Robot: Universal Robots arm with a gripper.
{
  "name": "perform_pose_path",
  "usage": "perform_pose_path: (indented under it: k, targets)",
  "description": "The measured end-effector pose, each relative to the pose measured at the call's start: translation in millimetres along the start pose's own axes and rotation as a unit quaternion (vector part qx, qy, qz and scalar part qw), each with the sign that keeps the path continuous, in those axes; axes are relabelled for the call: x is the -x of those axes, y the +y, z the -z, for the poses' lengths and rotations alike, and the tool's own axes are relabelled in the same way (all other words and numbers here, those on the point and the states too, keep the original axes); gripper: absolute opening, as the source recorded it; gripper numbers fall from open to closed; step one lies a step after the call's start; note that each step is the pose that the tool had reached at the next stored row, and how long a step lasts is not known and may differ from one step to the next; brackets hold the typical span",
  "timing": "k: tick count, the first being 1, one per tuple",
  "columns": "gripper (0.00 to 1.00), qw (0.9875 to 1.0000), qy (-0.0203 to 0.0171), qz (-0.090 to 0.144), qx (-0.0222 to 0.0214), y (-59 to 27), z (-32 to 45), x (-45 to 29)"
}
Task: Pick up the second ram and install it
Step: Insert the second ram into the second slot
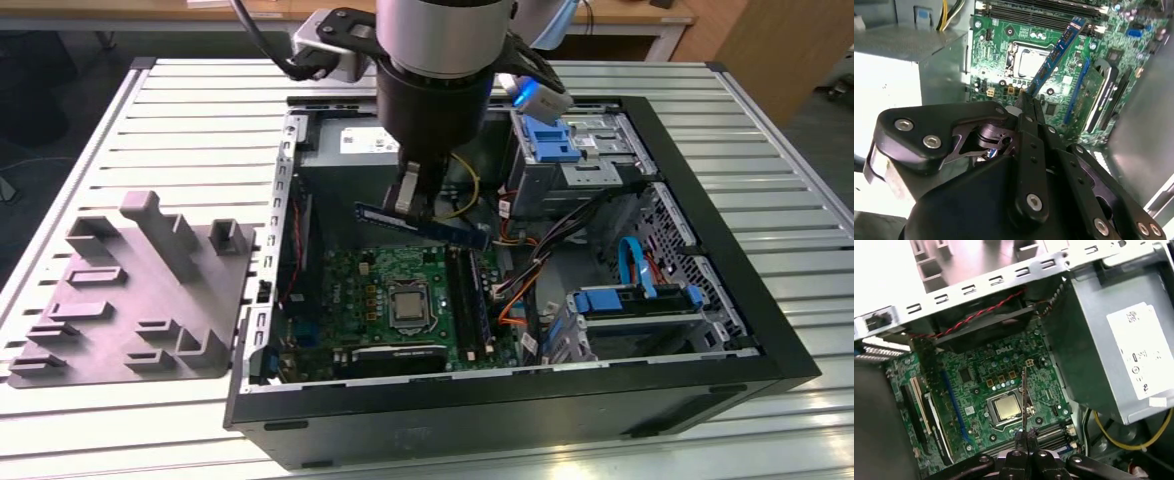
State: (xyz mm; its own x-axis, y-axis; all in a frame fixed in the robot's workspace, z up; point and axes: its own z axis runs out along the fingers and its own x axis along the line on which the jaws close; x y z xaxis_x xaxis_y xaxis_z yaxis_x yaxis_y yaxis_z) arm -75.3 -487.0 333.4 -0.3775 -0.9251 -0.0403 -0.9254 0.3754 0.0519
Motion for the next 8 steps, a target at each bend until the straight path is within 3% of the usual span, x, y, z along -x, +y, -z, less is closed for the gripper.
perform_pose_path:
  k: [4,8]
  targets:
    - [0.11,0.9994,-0.0019,-0.036,-0.0014,0.0,-0.5,0.0]
    - [0.11,0.9974,-0.0038,-0.073,-0.0029,0.0,-0.9,-0.1]
